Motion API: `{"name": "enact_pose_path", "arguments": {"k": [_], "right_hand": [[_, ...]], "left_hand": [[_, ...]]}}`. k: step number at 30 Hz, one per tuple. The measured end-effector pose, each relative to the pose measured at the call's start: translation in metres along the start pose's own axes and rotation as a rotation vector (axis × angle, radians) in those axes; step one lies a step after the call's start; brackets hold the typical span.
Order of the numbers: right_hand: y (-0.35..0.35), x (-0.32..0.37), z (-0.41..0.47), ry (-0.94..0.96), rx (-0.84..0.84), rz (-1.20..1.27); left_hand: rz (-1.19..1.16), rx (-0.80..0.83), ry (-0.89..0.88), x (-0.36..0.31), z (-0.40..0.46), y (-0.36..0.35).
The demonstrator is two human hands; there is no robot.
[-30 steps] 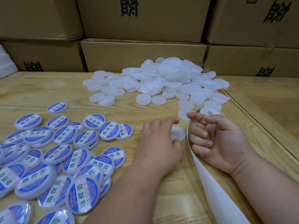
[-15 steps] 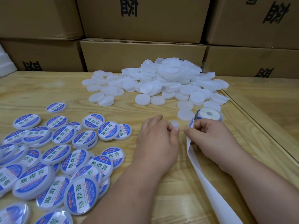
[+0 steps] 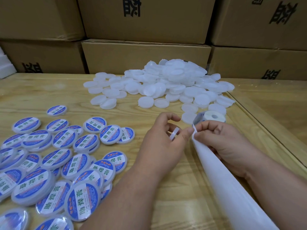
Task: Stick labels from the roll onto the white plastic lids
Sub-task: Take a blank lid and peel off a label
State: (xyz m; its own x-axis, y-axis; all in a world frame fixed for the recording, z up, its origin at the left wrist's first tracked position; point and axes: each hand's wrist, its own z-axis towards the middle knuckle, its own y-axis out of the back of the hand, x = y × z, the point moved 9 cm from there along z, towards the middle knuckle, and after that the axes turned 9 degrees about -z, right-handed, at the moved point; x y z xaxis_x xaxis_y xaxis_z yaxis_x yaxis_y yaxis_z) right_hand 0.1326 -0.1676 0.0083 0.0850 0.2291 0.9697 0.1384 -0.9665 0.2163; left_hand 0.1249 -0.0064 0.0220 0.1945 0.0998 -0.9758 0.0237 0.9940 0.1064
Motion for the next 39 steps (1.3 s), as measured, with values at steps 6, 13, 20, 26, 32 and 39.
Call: {"name": "enact_pose_path", "arguments": {"k": [6,13,20,26,32,39], "right_hand": [[-0.011,0.007,-0.003,0.085,0.08,-0.007],[-0.01,0.009,-0.006,0.065,0.06,-0.021],[-0.007,0.009,-0.006,0.071,0.02,0.013],[-0.015,0.011,-0.004,0.125,0.072,0.012],[-0.011,0.004,-0.001,0.095,0.008,-0.086],[-0.016,0.002,-0.003,0.067,0.09,-0.175]], "left_hand": [[-0.023,0.021,-0.019,0.001,0.003,-0.001],[-0.045,0.029,-0.013,0.003,0.004,0.0],[-0.066,0.046,0.011,0.005,0.003,-0.003],[-0.05,0.085,0.021,0.008,0.004,-0.009],[-0.018,0.063,0.025,0.01,0.005,-0.007],[-0.004,0.059,0.022,0.008,0.004,-0.007]]}}
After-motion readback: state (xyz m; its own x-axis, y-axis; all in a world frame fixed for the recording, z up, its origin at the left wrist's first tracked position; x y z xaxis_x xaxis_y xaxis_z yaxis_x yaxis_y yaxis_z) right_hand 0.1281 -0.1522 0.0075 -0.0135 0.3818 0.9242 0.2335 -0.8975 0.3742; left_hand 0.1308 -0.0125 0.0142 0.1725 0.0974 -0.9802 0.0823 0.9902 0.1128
